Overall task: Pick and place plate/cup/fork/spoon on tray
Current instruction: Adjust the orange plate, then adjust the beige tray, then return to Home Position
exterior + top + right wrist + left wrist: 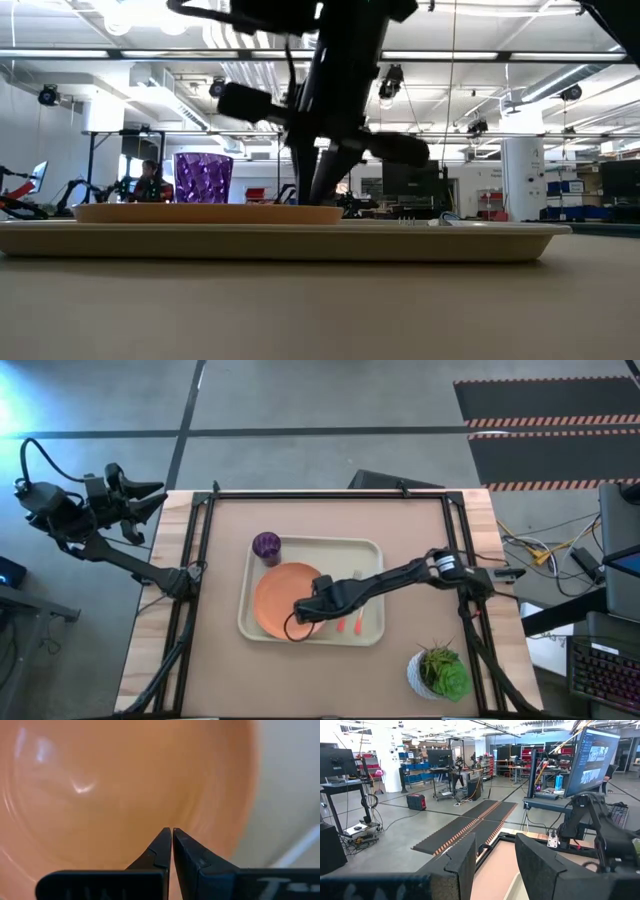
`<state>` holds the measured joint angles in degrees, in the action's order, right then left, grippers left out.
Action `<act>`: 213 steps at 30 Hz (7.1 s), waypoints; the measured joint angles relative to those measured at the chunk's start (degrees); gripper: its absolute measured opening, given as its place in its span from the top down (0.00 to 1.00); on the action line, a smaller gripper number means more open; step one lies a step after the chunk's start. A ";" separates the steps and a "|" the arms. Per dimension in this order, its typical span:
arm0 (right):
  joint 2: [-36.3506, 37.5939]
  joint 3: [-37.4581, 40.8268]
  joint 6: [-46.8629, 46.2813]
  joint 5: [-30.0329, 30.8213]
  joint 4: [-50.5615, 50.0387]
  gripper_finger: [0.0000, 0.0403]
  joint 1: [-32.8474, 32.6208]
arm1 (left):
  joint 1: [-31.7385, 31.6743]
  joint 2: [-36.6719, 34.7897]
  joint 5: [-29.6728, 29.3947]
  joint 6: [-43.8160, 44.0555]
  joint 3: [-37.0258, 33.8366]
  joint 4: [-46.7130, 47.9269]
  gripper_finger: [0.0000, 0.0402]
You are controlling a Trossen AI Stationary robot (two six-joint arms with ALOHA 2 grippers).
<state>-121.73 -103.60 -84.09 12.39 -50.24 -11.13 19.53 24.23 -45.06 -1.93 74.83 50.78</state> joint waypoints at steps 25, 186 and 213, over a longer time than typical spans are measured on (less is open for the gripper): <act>0.00 -0.82 0.18 -3.40 -4.59 0.98 -0.34 | 0.00 -0.11 0.00 0.02 0.02 -0.04 0.70; 45.05 12.03 57.18 48.62 6.32 0.98 -16.46 | 0.02 -0.76 1.94 9.24 -1.26 10.28 0.70; 61.28 17.86 81.79 0.86 5.37 0.98 -15.00 | 0.02 -13.27 24.45 1.43 -15.94 3.63 0.70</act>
<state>-60.46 -85.74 -2.30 13.25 -44.87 -26.12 19.55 10.96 -20.60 -0.50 58.89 54.41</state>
